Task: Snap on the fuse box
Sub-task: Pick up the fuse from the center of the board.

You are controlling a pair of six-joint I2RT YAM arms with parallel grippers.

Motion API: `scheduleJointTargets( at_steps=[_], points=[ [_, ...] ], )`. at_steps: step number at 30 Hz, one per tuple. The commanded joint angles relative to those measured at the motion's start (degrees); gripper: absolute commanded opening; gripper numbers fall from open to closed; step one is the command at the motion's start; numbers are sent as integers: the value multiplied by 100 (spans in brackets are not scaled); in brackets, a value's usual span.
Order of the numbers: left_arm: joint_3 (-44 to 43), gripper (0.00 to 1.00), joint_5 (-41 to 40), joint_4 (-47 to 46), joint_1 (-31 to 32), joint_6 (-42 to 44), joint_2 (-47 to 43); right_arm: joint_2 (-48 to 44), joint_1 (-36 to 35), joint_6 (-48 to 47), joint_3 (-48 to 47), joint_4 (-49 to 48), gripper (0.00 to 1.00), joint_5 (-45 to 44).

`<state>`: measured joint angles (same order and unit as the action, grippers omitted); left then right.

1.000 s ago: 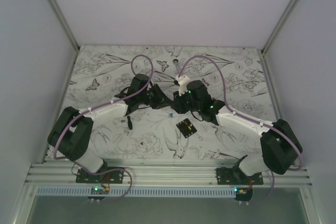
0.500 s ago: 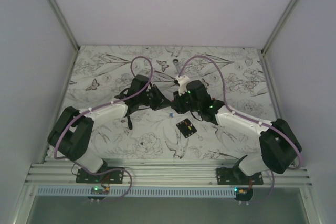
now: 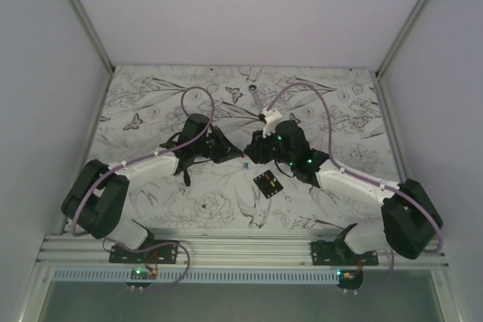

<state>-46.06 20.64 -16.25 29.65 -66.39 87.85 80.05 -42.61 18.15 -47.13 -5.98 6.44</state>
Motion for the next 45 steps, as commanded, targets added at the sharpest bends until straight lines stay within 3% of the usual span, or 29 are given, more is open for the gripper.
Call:
scheduleJointTargets(
  at_steps=[1,9,21,30,45],
  points=[
    [225,0,-280,-169,-36,126,-608,-617,-29,933,496,-969,37,-293],
    [693,0,-657,-621,36,279,-1707,-1130,-81,2772,1724,-3203,38,-105],
    [1117,0,-1286,-1057,370,328,-2966,-747,-457,3761,2118,-5139,38,-141],
    [1221,0,-1427,-1099,487,275,-3377,-497,-594,3921,2053,-5824,37,-74],
    [1279,0,-1470,-1210,586,81,-3508,-277,-592,4029,1965,-6121,34,-3]
  ],
)
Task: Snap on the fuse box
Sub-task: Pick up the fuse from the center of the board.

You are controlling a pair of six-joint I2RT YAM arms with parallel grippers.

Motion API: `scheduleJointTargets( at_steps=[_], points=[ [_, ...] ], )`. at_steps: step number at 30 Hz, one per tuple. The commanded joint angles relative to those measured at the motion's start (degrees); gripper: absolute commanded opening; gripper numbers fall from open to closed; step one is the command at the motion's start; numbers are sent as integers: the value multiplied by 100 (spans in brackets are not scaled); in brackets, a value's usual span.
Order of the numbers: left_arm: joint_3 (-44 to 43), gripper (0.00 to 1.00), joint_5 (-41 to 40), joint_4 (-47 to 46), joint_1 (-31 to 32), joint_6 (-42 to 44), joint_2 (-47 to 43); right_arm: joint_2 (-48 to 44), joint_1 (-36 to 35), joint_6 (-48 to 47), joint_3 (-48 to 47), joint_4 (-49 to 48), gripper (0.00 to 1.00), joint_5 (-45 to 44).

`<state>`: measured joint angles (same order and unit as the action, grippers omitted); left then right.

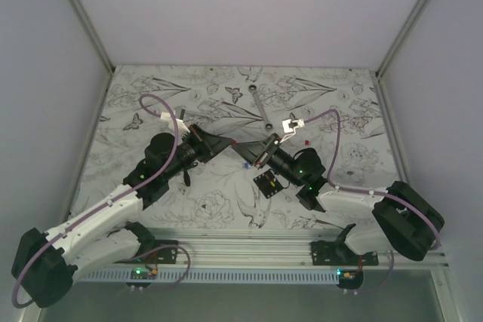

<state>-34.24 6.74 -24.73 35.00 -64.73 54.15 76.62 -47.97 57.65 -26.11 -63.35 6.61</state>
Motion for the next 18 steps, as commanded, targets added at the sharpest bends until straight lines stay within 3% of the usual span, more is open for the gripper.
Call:
scheduleJointTargets(
  at_steps=[1,13,18],
  points=[
    [108,0,-84,-369,58,-96,-162,74,-56,77,-132,-392,34,-20],
    [185,0,-99,-491,204,-333,-212,184,-56,102,-184,-683,27,58],
    [263,0,-190,-502,237,-364,-262,188,-54,78,-206,-694,13,119]
  ],
)
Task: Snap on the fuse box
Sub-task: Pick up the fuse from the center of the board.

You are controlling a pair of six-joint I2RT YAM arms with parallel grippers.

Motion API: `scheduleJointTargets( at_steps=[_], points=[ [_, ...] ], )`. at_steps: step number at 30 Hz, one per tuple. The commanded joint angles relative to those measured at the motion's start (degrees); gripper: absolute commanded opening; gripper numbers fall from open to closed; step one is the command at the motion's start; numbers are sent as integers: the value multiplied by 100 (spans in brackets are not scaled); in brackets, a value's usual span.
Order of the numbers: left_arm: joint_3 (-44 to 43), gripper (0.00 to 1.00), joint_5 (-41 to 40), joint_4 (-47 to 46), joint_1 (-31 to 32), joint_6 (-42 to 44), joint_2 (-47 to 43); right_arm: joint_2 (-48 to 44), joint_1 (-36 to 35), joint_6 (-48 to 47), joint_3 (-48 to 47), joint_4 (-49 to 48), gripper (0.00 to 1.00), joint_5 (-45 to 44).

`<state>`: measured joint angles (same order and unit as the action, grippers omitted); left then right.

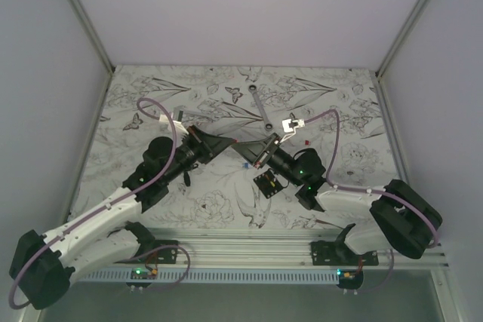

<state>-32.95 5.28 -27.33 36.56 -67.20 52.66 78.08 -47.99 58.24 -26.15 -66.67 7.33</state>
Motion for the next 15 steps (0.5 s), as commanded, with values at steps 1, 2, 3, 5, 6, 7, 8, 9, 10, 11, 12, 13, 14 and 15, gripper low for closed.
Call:
scheduleJointTargets(
  at_steps=[1,2,3,5,6,7,8,9,10,11,12,13,14,15],
  points=[
    [146,0,-53,-237,80,-110,-123,36,-48,2,-196,-345,8,42],
    [159,0,-68,-242,85,-109,-132,25,-52,-17,-189,-316,4,45],
    [172,0,-82,-238,88,-105,-133,9,-43,-53,-191,-280,1,67],
    [204,0,-100,-229,80,-82,-129,-30,-36,-163,-206,-150,0,121],
    [241,3,-116,-229,81,-61,-133,-49,-35,-211,-223,-50,0,163],
    [278,10,-153,-220,80,-38,-134,-81,-40,-295,-255,99,0,224],
    [314,15,-177,-212,71,-1,-148,-125,-31,-388,-296,346,0,282],
    [355,19,-209,-182,57,55,-174,-185,-33,-494,-358,740,0,321],
    [393,25,-251,-140,31,118,-208,-263,-22,-640,-415,1061,0,367],
    [424,30,-281,-57,-2,173,-251,-347,-5,-787,-494,1516,0,412],
    [437,34,-300,60,-49,237,-299,-433,-1,-952,-566,1917,0,433],
    [434,38,-297,202,-92,344,-358,-523,0,-1121,-603,2317,0,428],
    [413,44,-294,412,-141,455,-423,-615,2,-1280,-637,2703,0,408],
    [366,48,-280,647,-199,584,-488,-705,8,-1475,-688,3123,0,383]
  ],
)
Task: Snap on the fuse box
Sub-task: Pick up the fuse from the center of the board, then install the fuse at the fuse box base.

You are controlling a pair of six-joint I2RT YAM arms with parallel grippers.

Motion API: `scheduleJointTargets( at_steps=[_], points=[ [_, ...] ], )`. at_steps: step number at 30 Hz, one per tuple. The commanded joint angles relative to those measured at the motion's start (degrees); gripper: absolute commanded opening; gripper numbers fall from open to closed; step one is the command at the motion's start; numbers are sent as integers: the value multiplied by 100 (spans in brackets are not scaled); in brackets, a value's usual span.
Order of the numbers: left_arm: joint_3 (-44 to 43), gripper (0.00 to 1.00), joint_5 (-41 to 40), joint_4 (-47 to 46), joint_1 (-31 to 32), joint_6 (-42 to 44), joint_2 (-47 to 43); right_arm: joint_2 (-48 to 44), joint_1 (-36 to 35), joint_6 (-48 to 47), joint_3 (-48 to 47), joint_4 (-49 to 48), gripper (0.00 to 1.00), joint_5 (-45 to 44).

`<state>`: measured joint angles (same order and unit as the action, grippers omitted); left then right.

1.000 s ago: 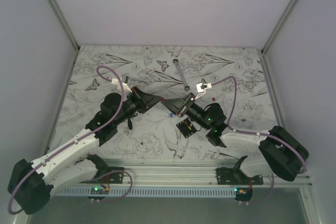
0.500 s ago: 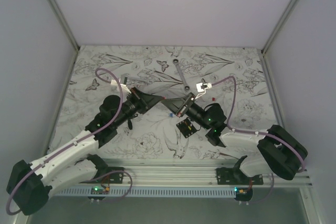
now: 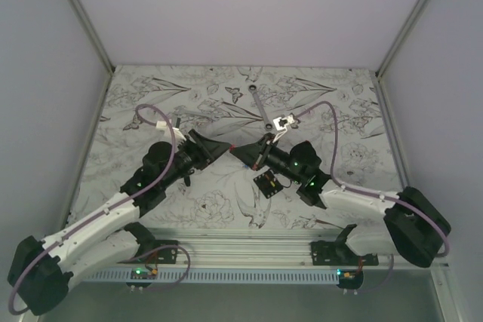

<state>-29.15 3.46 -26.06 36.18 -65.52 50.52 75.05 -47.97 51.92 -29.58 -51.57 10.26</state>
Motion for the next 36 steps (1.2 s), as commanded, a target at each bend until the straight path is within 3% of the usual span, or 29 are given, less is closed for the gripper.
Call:
scheduleJointTargets(
  at_steps=[1,11,19,22,36],
  points=[
    [-76,51,-62,804,-228,553,-342,-472,2,-1023,-426,2132,0,42],
    [-369,75,-329,3248,-695,2094,-1180,-707,-12,-2328,-1205,5767,0,-896],
    [30,96,-959,3467,-716,2502,-1299,-161,-250,-2938,-2295,7941,0,-1752],
    [122,100,-1124,3471,-727,2656,-1228,102,-368,-3049,-2615,8350,0,-1960],
    [93,100,-1771,3854,-762,2767,-1245,1427,-670,-3326,-3321,9038,0,-2545]
  ],
)
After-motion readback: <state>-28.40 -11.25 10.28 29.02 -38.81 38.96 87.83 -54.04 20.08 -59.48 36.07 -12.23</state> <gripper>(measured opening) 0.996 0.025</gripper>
